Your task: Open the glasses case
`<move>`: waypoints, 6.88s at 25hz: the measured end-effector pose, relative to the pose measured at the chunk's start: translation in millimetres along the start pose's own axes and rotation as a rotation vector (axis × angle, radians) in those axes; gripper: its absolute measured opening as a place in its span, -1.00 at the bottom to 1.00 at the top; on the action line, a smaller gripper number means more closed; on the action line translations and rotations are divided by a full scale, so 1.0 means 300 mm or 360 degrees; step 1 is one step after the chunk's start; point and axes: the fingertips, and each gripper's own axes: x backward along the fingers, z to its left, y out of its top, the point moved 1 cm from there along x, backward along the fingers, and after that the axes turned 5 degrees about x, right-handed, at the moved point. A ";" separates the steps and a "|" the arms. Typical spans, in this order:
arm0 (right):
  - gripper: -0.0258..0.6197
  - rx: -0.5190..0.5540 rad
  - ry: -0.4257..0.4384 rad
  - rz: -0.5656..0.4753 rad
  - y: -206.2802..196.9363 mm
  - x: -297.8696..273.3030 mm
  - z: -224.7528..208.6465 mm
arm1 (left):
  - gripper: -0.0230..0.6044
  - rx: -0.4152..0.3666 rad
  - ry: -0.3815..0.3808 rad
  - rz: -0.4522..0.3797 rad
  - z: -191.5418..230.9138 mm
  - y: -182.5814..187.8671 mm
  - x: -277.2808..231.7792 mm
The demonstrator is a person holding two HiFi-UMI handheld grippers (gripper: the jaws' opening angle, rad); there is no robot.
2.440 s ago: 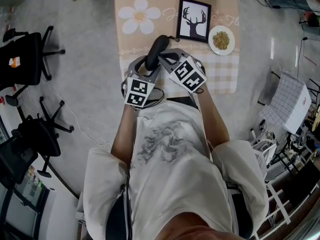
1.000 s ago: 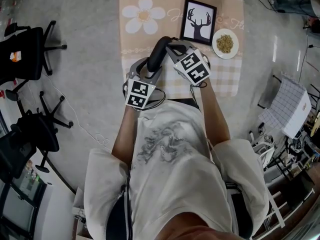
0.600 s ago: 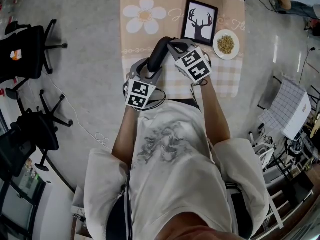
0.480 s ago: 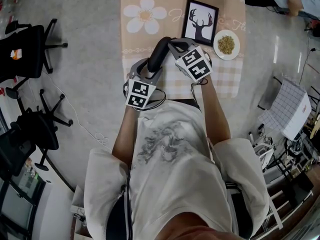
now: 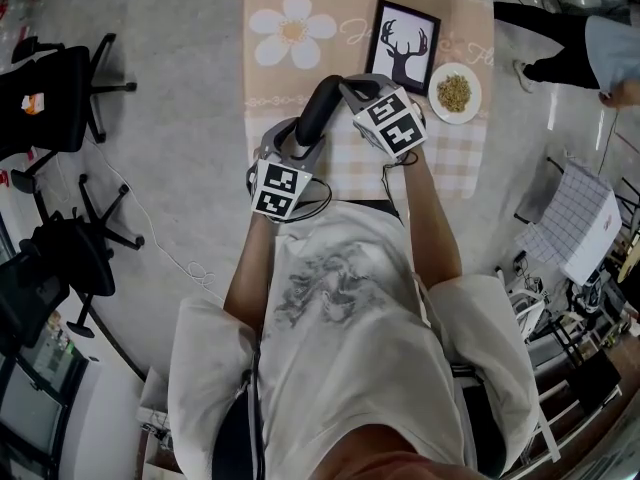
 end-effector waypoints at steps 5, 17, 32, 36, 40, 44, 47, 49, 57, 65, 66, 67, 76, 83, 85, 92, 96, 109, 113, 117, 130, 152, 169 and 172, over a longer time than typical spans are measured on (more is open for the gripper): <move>-0.87 0.0000 0.0009 0.0007 0.001 -0.006 -0.011 | -0.11 0.0014 0.0004 0.0002 0.000 0.000 0.001; -0.87 0.0018 0.0022 0.0030 -0.001 -0.020 -0.028 | -0.11 0.0030 0.0020 0.0005 0.003 -0.014 -0.001; -0.87 0.0019 0.0036 0.0073 -0.019 -0.049 -0.048 | -0.11 0.0068 0.0018 0.0007 0.006 -0.018 -0.003; -0.87 0.0011 0.0040 0.0070 -0.023 -0.054 -0.050 | -0.11 0.0077 0.0019 0.0005 0.004 -0.020 -0.002; -0.87 0.0005 0.0007 0.0051 -0.022 -0.053 -0.050 | -0.11 0.0089 0.0023 0.0006 0.001 -0.023 -0.005; -0.87 -0.0066 -0.0076 -0.0015 -0.016 -0.027 -0.051 | -0.11 0.0118 0.0028 -0.0006 -0.003 -0.019 -0.007; -0.86 -0.0158 -0.0099 -0.0083 -0.010 0.013 -0.030 | -0.11 0.0153 0.0040 -0.0019 -0.007 -0.018 -0.007; -0.86 -0.0203 -0.0090 -0.0092 -0.022 0.029 -0.003 | -0.10 0.0162 0.0052 -0.0022 -0.010 -0.021 -0.008; -0.61 -0.0286 -0.0059 -0.0127 -0.026 0.048 0.107 | -0.09 0.0140 0.0104 -0.0026 -0.018 -0.016 -0.014; -0.58 -0.0338 -0.0160 -0.0099 -0.014 0.041 0.130 | -0.06 0.0129 0.0140 -0.0029 -0.026 -0.023 -0.013; -0.58 -0.0336 -0.0166 -0.0100 -0.015 0.041 0.130 | -0.06 0.0126 0.0137 -0.0026 -0.026 -0.022 -0.013; -0.58 -0.0333 -0.0169 -0.0099 -0.018 0.042 0.129 | -0.06 0.0123 0.0131 -0.0024 -0.027 -0.021 -0.013; -0.61 -0.0335 -0.0154 -0.0080 -0.039 0.051 0.127 | -0.11 0.0109 0.0123 -0.0174 -0.010 0.102 0.075; -0.61 -0.0344 -0.0147 -0.0092 -0.037 0.051 0.131 | -0.19 -0.0015 0.0192 -0.0119 0.040 0.132 0.032; -0.61 -0.0347 -0.0143 -0.0093 -0.038 0.052 0.131 | -0.19 0.0002 0.0198 -0.0111 0.046 0.126 0.026; -0.52 -0.0393 -0.0203 -0.0101 -0.025 0.070 0.133 | -0.20 -0.0017 0.0189 -0.0078 0.035 0.116 0.008; -0.44 -0.0374 -0.0246 -0.0062 -0.019 0.054 0.143 | -0.20 -0.0024 0.0175 -0.0074 0.021 0.114 -0.001; -0.43 -0.0316 -0.0316 0.0023 -0.051 0.053 0.144 | -0.20 -0.0048 0.0181 -0.0044 0.042 0.110 0.015; -0.43 -0.0346 -0.0311 -0.0009 -0.054 0.053 0.148 | -0.29 -0.0073 0.0225 -0.0015 0.064 0.097 0.018; -0.43 -0.0292 -0.0331 -0.0012 -0.048 0.057 0.151 | -0.36 -0.0070 0.0261 0.0000 0.091 0.080 0.023; -0.43 -0.0217 -0.0403 0.0001 -0.060 0.073 0.162 | -0.37 -0.0140 0.0307 0.0027 0.125 0.078 0.041; -0.51 -0.0268 -0.0443 -0.0038 -0.104 0.075 0.163 | -0.37 -0.0133 0.0323 0.0042 0.174 0.063 0.039; -0.66 -0.0257 -0.0473 -0.0050 -0.112 0.081 0.173 | -0.38 -0.0113 0.0321 0.0041 0.188 0.059 0.039; -0.67 -0.0259 -0.0474 -0.0043 -0.117 0.081 0.173 | -0.38 -0.0111 0.0322 0.0036 0.187 0.058 0.040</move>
